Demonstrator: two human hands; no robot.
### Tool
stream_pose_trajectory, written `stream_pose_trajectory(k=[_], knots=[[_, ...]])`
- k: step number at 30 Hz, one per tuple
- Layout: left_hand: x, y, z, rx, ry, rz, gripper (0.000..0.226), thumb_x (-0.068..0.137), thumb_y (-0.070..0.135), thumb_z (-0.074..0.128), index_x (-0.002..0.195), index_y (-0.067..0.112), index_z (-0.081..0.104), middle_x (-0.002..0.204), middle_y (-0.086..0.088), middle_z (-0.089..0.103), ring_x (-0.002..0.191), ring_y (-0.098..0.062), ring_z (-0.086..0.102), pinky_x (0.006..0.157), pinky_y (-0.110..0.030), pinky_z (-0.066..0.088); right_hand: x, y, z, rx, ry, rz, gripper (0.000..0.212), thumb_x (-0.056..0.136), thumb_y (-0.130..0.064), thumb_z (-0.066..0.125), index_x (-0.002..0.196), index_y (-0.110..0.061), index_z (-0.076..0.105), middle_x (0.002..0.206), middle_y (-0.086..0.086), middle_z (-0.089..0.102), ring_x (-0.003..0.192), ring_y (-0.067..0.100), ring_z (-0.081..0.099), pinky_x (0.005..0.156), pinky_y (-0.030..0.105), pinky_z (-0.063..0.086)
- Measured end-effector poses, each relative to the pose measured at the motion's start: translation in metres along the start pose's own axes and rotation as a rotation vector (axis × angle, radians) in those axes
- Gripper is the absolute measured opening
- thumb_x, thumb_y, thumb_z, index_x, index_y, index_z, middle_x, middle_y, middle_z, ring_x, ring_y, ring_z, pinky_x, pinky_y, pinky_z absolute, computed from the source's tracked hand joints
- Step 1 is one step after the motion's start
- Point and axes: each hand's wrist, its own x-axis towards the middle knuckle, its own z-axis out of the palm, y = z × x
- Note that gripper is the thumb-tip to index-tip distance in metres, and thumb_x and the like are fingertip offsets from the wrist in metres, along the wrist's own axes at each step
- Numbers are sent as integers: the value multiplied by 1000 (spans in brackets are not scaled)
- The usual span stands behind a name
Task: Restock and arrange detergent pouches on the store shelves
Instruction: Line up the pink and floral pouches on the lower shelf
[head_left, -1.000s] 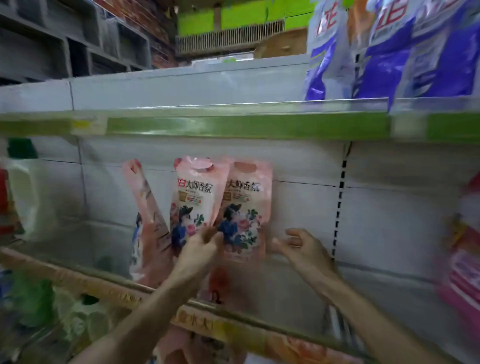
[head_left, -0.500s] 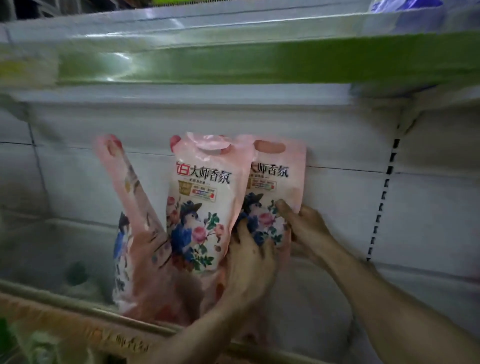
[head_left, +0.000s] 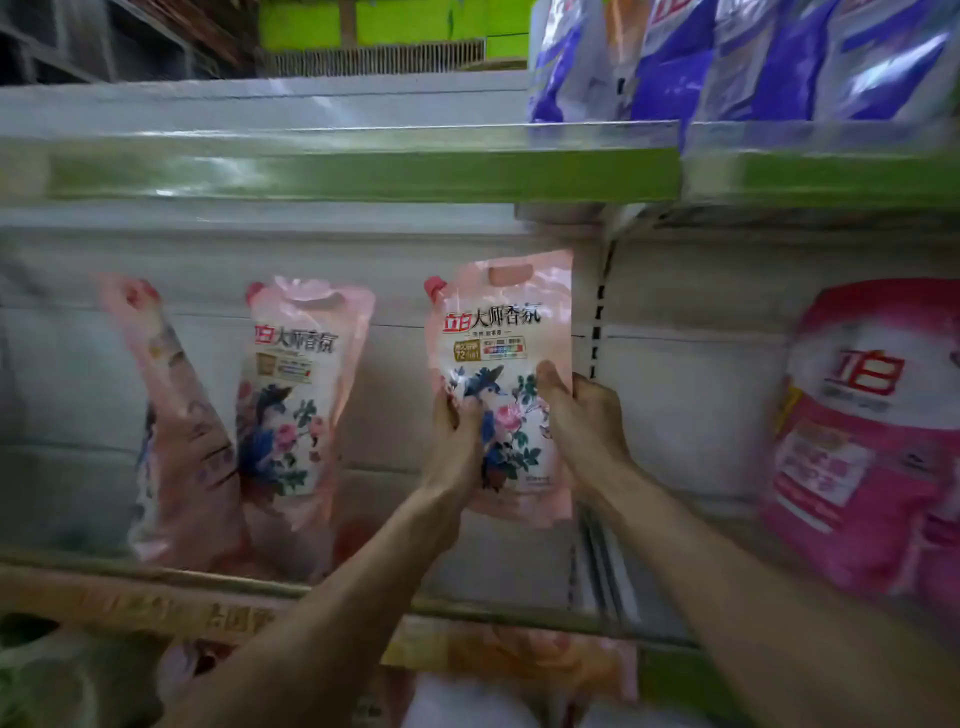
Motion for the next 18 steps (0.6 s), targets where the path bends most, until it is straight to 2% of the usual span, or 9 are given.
stream_pose_trajectory(k=[3, 5, 7, 9, 11, 13, 15, 16, 18], knots=[[-10, -1, 40, -34, -41, -49, 36, 104, 49, 26, 138, 40, 33, 137, -3, 56, 114, -30, 63, 94, -61, 51, -7, -9, -41, -24, 39, 13, 25, 99, -33, 55, 83, -21, 70, 79, 1, 76, 68, 17, 73, 60, 28, 60], [-14, -4, 62, -59, -39, -73, 35, 104, 48, 28, 137, 39, 35, 132, -3, 60, 107, -27, 66, 90, -56, 55, -12, -12, -63, -26, 66, -9, 26, 100, -32, 54, 85, -20, 71, 77, -3, 76, 66, 11, 74, 58, 25, 59], [-16, -8, 80, -82, -45, -52, 31, 103, 48, 30, 131, 38, 40, 120, 0, 66, 92, -19, 72, 72, -40, 61, -20, -10, -79, -55, 101, -36, 28, 99, -33, 54, 80, -20, 71, 72, -7, 74, 58, 2, 69, 52, 19, 54], [-16, -17, 100, -140, -66, 3, 28, 104, 44, 33, 127, 34, 47, 113, -2, 69, 81, -12, 75, 61, -28, 60, -26, -4, -90, -98, 135, -60, 28, 100, -33, 53, 85, -18, 72, 80, -1, 76, 69, 10, 71, 63, 29, 58], [-16, -26, 125, -240, -101, 19, 33, 105, 38, 35, 131, 25, 50, 115, -12, 69, 85, -17, 74, 67, -33, 61, -32, 1, -102, -94, 168, -100, 25, 100, -31, 52, 89, -22, 72, 80, -5, 76, 76, 14, 71, 69, 36, 58], [-15, -31, 153, -313, -171, -5, 40, 105, 41, 35, 135, 21, 51, 118, -10, 71, 93, -17, 74, 73, -31, 61, -37, 5, -120, -106, 216, -152, 26, 101, -31, 51, 84, -28, 70, 63, -21, 69, 62, -2, 65, 57, 20, 51], [-16, -32, 180, -327, -282, -66, 49, 103, 48, 33, 140, 21, 50, 128, -4, 68, 112, -15, 68, 92, -33, 56, -41, 5, -140, -113, 292, -178, 33, 101, -32, 50, 71, -31, 64, 49, -28, 59, 51, -10, 57, 48, 6, 39], [-17, -32, 193, -326, -324, -93, 53, 102, 50, 31, 144, 20, 47, 137, -5, 62, 123, -18, 61, 105, -39, 49, -42, 6, -150, -111, 331, -186, 36, 101, -31, 51, 67, -32, 62, 47, -27, 57, 48, -11, 55, 46, 4, 37], [-18, -33, 213, -324, -388, -103, 55, 103, 50, 28, 146, 18, 45, 140, -8, 59, 128, -21, 57, 113, -43, 41, -44, 9, -167, -107, 388, -198, 34, 101, -32, 51, 70, -36, 64, 53, -26, 62, 53, -11, 58, 50, 4, 40]])
